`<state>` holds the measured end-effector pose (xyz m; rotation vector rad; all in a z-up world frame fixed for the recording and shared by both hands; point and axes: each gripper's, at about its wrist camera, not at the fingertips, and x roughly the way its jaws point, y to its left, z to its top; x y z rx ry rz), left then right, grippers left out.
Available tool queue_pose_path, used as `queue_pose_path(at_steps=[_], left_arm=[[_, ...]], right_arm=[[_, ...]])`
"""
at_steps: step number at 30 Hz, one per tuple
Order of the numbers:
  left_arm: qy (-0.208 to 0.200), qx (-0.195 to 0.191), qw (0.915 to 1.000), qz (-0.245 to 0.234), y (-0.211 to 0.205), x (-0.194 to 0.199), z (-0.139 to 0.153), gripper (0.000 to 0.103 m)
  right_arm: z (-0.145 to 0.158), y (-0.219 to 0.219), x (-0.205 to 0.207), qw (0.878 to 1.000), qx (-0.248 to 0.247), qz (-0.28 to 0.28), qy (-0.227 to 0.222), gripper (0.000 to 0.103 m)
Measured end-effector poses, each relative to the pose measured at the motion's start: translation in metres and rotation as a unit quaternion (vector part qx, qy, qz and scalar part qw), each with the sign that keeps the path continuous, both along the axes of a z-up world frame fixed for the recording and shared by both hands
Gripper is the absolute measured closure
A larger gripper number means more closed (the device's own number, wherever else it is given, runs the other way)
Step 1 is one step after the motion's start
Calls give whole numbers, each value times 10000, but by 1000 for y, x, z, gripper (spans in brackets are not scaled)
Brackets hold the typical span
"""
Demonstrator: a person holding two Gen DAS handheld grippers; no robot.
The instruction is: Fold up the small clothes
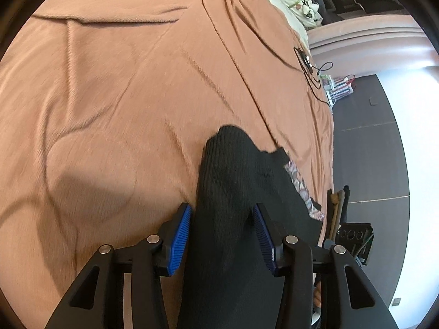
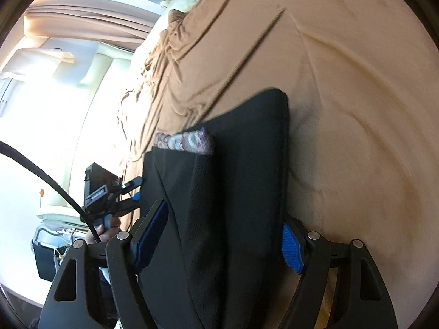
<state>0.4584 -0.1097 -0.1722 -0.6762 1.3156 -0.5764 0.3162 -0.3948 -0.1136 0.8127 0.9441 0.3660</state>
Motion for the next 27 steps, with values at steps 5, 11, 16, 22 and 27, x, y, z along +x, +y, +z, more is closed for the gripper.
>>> queue_pose_path(at_steps=[5, 11, 16, 22, 27], left_arm=[[-127, -82, 9999, -36, -4, 16, -2, 61], [-142, -169, 9997, -90, -15, 30, -12, 79], [-299, -86, 9995, -91, -17, 29, -4, 92], [-606, -260, 9978, -120, -10, 18, 31, 93], [-897, -362, 9953, -106, -7, 0, 65, 93]], right_arm=[[-12, -8, 18, 9999, -13, 131, 52, 48], [-4, -8, 28, 9990, -309, 312, 12, 53], [1, 0, 35, 9976, -643, 263, 65, 85], [26, 18, 23, 9947, -994, 204, -187, 91], [56, 31, 0, 9915, -1180, 184, -512, 91]])
